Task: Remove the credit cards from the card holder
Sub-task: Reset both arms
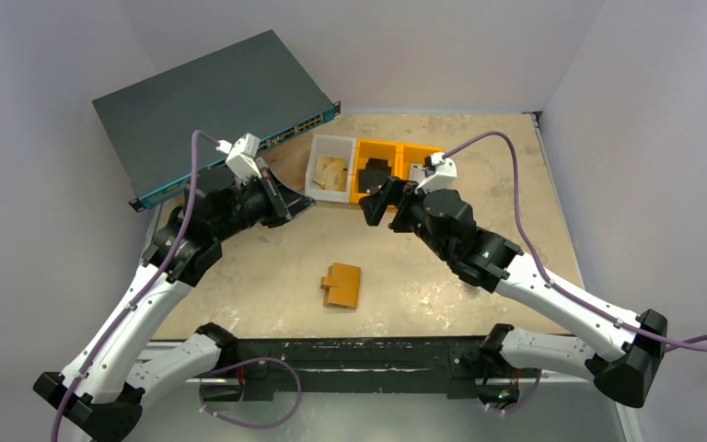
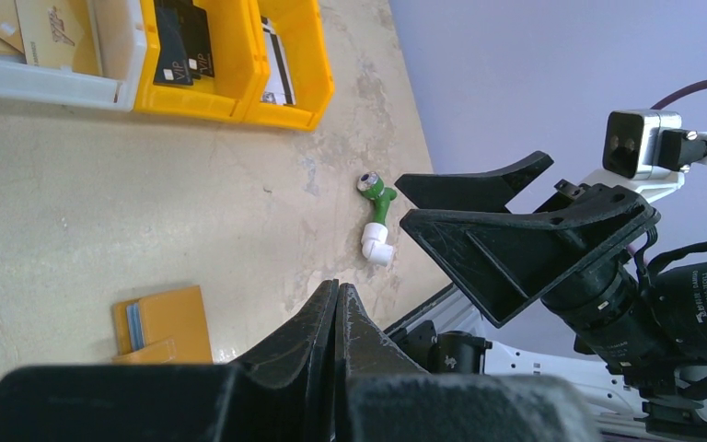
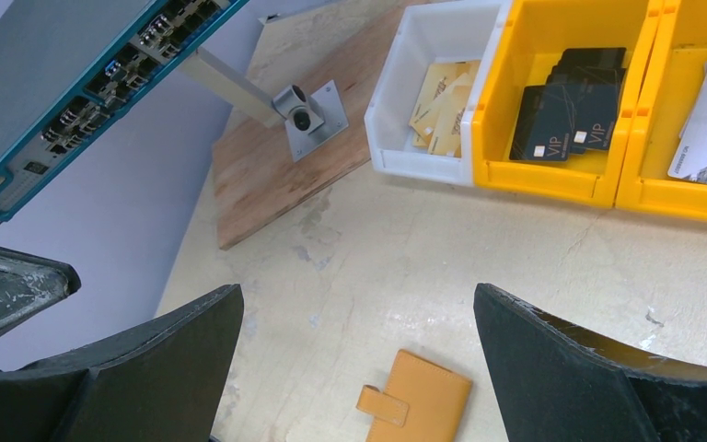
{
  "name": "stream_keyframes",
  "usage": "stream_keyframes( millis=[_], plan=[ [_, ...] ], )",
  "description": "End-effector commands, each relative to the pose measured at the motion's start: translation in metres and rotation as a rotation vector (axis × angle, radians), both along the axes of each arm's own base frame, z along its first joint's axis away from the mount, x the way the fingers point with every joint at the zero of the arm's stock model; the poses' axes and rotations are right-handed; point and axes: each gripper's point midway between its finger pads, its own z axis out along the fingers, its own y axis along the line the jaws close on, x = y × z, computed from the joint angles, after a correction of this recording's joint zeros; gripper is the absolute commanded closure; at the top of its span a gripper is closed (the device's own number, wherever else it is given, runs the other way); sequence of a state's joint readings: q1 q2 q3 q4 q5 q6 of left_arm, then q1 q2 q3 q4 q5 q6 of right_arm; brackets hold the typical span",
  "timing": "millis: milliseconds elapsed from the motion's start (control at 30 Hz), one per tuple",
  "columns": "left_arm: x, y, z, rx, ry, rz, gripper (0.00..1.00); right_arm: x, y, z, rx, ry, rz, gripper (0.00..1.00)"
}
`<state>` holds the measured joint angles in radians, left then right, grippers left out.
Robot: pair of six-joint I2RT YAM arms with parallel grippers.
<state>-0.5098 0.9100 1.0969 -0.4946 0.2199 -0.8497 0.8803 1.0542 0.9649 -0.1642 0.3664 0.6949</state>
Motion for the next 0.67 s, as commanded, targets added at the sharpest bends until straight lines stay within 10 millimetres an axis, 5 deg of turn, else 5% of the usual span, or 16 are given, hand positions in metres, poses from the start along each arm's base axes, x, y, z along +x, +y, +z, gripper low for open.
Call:
stream_keyframes(
  millis=[0,633],
  plan=[
    [0.0027,-0.0001,0.0017,-0.006,-0.02,-0.001,1.0,0.0023,0.0026,0.0183,0.038,-0.041,0.008,0.01],
    [0.0029,-0.0002,0.0001,-0.004,-0.017,-0.001,1.0,0.0033,0.0018,0.0174,0.036,-0.037,0.003,0.01]
  ],
)
